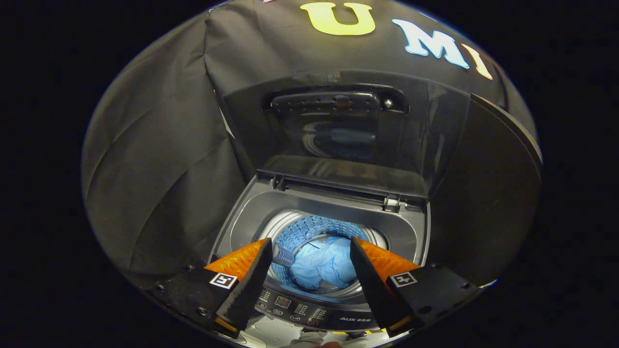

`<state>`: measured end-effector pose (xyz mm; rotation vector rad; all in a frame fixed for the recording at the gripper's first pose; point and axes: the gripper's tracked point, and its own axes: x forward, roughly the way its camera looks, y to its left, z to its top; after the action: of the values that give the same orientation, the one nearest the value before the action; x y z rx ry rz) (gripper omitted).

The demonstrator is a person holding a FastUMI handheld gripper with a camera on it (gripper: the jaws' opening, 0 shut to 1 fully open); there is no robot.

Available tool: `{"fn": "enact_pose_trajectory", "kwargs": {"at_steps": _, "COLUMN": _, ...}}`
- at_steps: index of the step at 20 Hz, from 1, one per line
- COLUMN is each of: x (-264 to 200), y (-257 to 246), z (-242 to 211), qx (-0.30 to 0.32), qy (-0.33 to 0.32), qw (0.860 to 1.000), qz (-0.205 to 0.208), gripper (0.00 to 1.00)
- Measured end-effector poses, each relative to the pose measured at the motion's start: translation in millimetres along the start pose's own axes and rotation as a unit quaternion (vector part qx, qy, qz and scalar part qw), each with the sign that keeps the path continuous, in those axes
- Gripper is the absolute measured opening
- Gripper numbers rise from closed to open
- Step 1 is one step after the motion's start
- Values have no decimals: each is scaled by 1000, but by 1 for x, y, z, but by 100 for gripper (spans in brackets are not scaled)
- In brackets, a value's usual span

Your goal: Put the clothes into the washing machine and then close the washing machine lid.

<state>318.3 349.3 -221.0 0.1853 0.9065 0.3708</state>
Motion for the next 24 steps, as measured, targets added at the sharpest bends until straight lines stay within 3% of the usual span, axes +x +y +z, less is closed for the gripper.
{"fn": "enact_pose_trajectory", "kwargs": {"at_steps": 8, "x": -56, "y": -1, "z": 78, "qx": 6, "qy": -88, "qw": 996, "qz": 5, "gripper": 98}}
{"fn": "enact_pose_trajectory", "kwargs": {"at_steps": 18, "x": -150, "y": -8, "z": 188, "qx": 14, "qy": -210, "qw": 978, "qz": 2, "gripper": 98}}
{"fn": "enact_pose_trajectory", "kwargs": {"at_steps": 24, "x": -150, "y": -23, "z": 231, "qx": 28, "qy": -230, "qw": 973, "qz": -15, "gripper": 98}}
